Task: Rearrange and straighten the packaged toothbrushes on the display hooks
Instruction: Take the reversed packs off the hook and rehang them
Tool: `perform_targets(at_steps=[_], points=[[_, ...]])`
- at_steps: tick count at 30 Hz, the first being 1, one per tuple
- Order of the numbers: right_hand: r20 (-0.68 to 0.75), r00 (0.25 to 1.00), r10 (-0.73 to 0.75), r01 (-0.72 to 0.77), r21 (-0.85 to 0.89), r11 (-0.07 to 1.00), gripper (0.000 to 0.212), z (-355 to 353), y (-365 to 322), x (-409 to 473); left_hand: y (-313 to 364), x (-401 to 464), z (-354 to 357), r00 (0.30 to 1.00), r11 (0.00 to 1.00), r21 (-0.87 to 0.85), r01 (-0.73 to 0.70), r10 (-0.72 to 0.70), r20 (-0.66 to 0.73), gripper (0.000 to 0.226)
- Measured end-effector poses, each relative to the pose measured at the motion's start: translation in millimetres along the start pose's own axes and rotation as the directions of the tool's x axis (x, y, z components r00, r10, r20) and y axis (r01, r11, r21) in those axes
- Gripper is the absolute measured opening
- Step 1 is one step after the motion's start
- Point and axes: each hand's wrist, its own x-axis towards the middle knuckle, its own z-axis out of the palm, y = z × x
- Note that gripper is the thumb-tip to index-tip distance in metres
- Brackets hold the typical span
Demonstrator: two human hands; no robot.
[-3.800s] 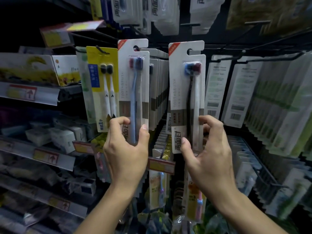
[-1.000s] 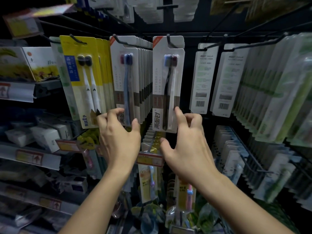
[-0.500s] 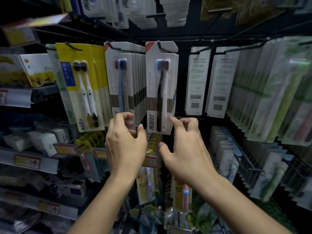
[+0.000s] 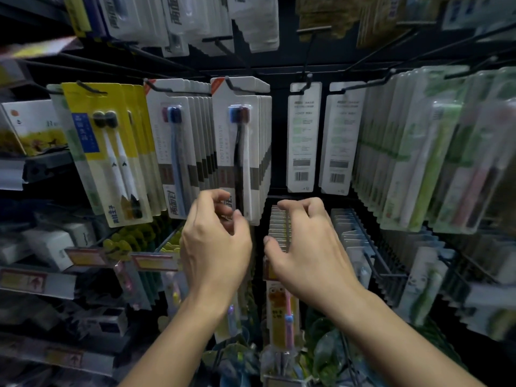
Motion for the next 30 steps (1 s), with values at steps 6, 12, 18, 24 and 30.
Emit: perform_targets(at_steps=[6,12,18,24,30], points=[[-0.024,0.999,0.032,-0.032,-0.011,0.999,0.062,-16.1,13.0,-4.4,16.5,-9.7,13.6,0.998,0.997,-0.033,-0.064,0.064,0.005,0.026],[-0.054,0.995,0.081,-0.081,-0.014,0.997,0.061,-35.0,30.1,-10.9,35.2,-20.8,31.3,0.994,0.993,-0.077,-0.087,0.092,0.053,0.027],[-0.079,0.988,0.132,-0.134,-0.027,0.991,0.061,-52.1,52.1,-18.1,53.3,-30.9,47.0,0.991,0.991,-0.094,-0.098,0.106,0.081,0.025],[-0.089,0.98,0.181,-0.183,-0.015,0.983,0.059,-63.6,65.4,-21.5,68.0,-36.0,59.3,0.988,0.993,-0.09,-0.071,0.082,0.131,0.028],[-0.061,0.974,0.216,-0.216,0.015,0.976,0.057,-68.4,61.9,-7.5,79.2,-20.3,75.5,0.962,0.999,-0.014,-0.041,0.043,0.27,0.031]])
